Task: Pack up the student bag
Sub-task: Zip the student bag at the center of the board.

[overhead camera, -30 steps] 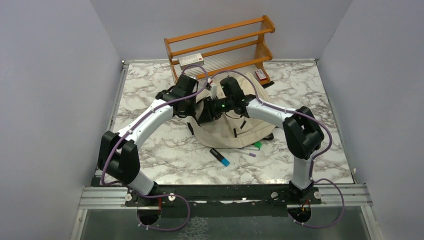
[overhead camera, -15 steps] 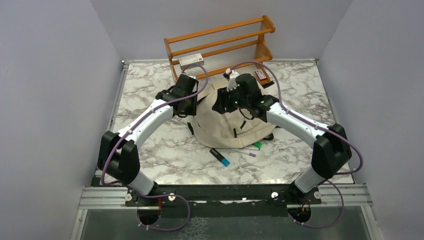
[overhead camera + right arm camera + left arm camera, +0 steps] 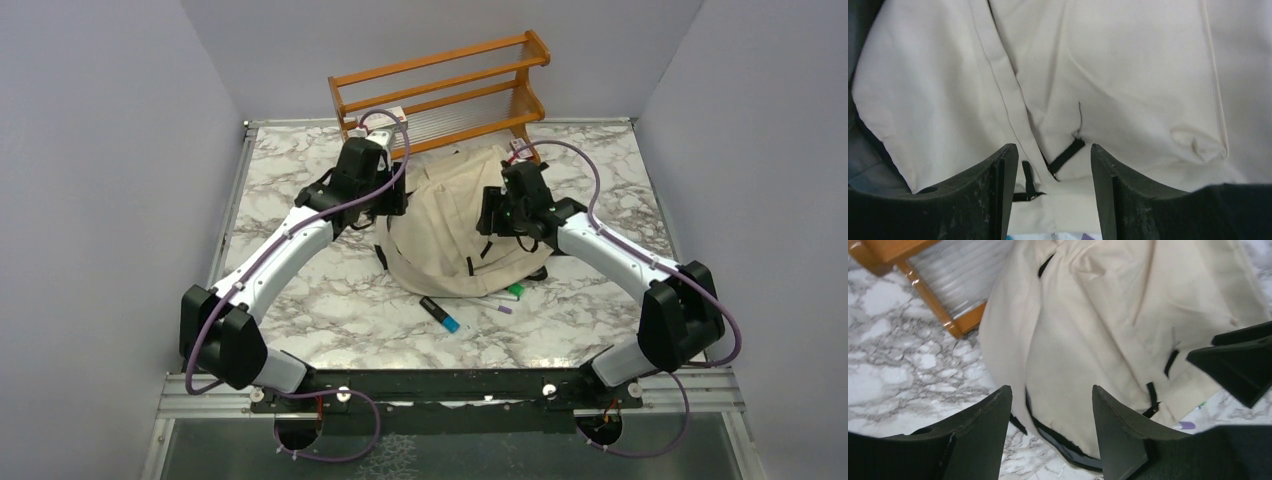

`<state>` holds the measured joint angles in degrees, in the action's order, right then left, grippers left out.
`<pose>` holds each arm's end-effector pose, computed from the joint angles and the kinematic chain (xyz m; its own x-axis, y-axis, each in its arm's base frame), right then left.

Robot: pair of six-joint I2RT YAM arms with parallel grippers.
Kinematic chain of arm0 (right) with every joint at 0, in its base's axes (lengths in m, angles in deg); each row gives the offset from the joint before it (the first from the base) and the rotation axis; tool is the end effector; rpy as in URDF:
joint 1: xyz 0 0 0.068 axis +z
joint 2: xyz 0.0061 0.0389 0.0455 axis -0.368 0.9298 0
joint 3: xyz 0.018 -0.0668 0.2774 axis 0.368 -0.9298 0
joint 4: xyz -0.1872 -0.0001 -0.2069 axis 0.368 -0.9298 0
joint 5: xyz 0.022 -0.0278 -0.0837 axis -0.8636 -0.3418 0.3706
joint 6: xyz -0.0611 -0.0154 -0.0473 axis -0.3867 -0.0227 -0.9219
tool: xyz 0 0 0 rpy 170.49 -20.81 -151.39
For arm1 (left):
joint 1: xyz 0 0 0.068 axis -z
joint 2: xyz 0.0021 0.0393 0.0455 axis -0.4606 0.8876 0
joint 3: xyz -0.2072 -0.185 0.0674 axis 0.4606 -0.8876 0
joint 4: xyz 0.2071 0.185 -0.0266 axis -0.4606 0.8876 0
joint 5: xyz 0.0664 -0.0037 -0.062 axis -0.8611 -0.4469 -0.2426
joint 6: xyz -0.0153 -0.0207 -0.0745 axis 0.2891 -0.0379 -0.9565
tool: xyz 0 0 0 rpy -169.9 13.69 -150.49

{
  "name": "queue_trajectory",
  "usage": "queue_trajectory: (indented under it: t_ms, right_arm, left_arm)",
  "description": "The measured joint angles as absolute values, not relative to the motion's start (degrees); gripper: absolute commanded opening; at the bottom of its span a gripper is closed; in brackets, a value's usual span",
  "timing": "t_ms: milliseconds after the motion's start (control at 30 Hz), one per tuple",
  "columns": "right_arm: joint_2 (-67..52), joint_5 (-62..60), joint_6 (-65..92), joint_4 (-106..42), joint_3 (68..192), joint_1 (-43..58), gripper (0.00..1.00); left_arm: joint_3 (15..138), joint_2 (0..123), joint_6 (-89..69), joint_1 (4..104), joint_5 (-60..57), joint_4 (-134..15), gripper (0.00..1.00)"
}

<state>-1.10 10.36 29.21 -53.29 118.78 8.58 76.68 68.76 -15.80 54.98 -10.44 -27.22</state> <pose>0.3242 0.1839 0.2426 -0.7450 0.0107 -0.6670 -0.1942 0.9531 0.2322 0.3220 -0.1668 0.3069 -0.6904 0.0145 -0.7233 0.2532 0.9414 -0.2229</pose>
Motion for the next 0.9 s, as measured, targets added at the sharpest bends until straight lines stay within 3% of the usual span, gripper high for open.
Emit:
queue_trajectory:
  t_ms: [467,900]
  right_arm:
    - [-10.39,15.04,57.89,-58.43,106.87,8.34,0.62]
    - [-19.76,17.09,71.33,-62.78,99.09,8.32,0.62]
  left_arm:
    - [71.74,70.53,-19.95,67.46,-4.74,-40.51,0.62]
    - [69.21,79.08,-22.64,74.65,-4.56,-48.25,0.61]
